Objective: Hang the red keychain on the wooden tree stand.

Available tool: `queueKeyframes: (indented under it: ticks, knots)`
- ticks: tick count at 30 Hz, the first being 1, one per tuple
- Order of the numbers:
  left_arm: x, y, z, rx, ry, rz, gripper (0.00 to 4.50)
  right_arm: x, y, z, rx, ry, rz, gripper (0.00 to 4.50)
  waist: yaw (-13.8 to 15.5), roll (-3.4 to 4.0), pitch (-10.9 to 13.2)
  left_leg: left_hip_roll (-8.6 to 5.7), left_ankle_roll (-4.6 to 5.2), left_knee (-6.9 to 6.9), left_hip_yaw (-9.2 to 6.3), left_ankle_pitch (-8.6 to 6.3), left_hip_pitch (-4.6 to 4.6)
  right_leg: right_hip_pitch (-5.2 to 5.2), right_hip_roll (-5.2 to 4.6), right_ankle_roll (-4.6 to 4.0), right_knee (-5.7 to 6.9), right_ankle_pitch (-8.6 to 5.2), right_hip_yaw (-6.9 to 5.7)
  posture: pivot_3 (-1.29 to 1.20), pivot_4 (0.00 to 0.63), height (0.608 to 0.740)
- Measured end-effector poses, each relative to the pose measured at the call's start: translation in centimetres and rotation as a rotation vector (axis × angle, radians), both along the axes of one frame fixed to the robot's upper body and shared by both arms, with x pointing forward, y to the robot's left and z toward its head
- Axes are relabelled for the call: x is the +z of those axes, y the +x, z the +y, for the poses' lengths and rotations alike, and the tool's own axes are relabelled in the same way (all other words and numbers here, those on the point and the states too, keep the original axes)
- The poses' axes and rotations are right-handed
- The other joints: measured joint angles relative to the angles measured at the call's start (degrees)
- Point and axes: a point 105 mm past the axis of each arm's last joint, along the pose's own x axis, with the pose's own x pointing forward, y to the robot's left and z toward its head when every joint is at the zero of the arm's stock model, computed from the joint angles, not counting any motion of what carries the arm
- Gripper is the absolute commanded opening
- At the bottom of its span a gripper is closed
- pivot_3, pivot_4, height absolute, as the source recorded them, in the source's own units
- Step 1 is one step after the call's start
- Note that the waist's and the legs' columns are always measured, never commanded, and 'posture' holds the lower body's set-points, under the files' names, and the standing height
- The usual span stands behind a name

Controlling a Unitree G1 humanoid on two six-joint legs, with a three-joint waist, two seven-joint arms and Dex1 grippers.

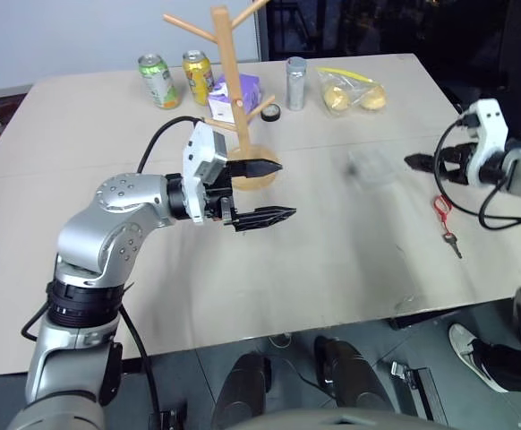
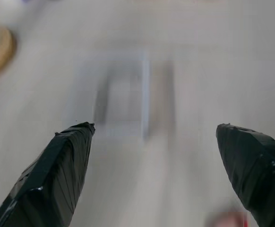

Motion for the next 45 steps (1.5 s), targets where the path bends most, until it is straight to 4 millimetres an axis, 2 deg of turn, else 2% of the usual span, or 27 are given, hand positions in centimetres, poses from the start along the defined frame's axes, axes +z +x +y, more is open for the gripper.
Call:
queueKeyframes:
  ticks: [3,5,9,13,18,27,38,41,45]
  knots:
    - [-0.1,-0.2,-0.7,-0.042,0.019,-0.017,4.50,0.6,-1.6,0.4,-0.038,-0.028,-0.059,4.42,-0.23,0.00,-0.02,0.02,0.00,0.06,0.03,0.00,0.02,0.05,0.06,0.01,0.12,0.00,0.03,0.00,0.150,0.740]
    - [-0.3,-0.4,-1.1,-0.068,0.027,-0.021,4.50,0.3,-2.8,1.0,-0.063,-0.032,-0.077,4.42,-0.34,0.01,-0.02,0.07,0.00,0.06,0.02,0.00,0.04,0.12,0.13,0.00,0.18,-0.01,0.03,0.00,0.150,0.740]
    - [-0.6,-0.7,-1.6,-0.105,0.030,-0.016,4.50,-2.9,-4.8,1.4,-0.113,-0.051,-0.013,4.42,-0.29,0.02,-0.03,0.09,0.00,0.05,0.02,0.01,0.23,0.08,0.15,-0.01,0.19,-0.01,0.04,0.00,0.150,0.740]
    - [-0.6,-0.8,-1.6,-0.113,0.030,-0.014,4.50,-4.6,-5.6,0.1,-0.191,-0.094,0.006,4.42,-0.23,0.02,-0.03,0.04,0.00,0.05,0.05,0.01,0.22,0.09,0.09,0.00,0.15,-0.01,0.06,0.00,0.150,0.740]
    - [-0.7,-1.0,-1.7,-0.119,0.032,-0.009,4.50,-5.9,-5.7,-1.8,-0.287,-0.104,-0.008,4.42,-0.30,0.02,-0.04,0.05,0.00,0.05,0.07,0.01,0.25,0.10,0.11,-0.01,0.16,-0.02,0.08,0.00,0.150,0.740]
    - [-0.8,-1.1,-2.0,-0.128,0.028,-0.003,4.50,-8.8,-4.6,-2.3,-0.321,0.029,0.038,4.42,-0.44,0.02,-0.04,0.06,0.00,0.04,0.08,0.01,0.28,0.12,0.12,-0.01,0.16,-0.02,0.08,0.00,0.150,0.740]
    - [-0.6,-1.1,-2.2,-0.134,0.028,-0.008,4.50,-9.4,-2.8,-4.1,-0.312,0.054,0.001,4.42,-0.50,-0.12,-0.12,0.05,0.00,0.04,0.20,0.01,0.42,0.23,0.12,-0.01,0.15,-0.02,0.20,0.00,0.150,0.740]
    - [-0.6,-1.1,-2.2,-0.132,0.029,-0.007,4.50,-9.5,-2.6,-4.3,-0.303,0.052,-0.006,3.56,-0.55,-0.17,-0.15,0.05,0.00,0.04,0.23,0.01,0.46,0.24,0.13,-0.03,0.15,-0.03,0.23,0.00,0.150,0.740]
    - [-0.6,-1.1,-2.2,-0.130,0.030,-0.004,4.50,-9.7,-2.5,-4.7,-0.302,0.002,-0.006,1.46,-0.76,-0.17,-0.15,0.08,0.01,-0.01,0.28,0.00,0.50,0.23,0.17,-0.01,0.16,-0.02,0.27,0.00,0.150,0.740]
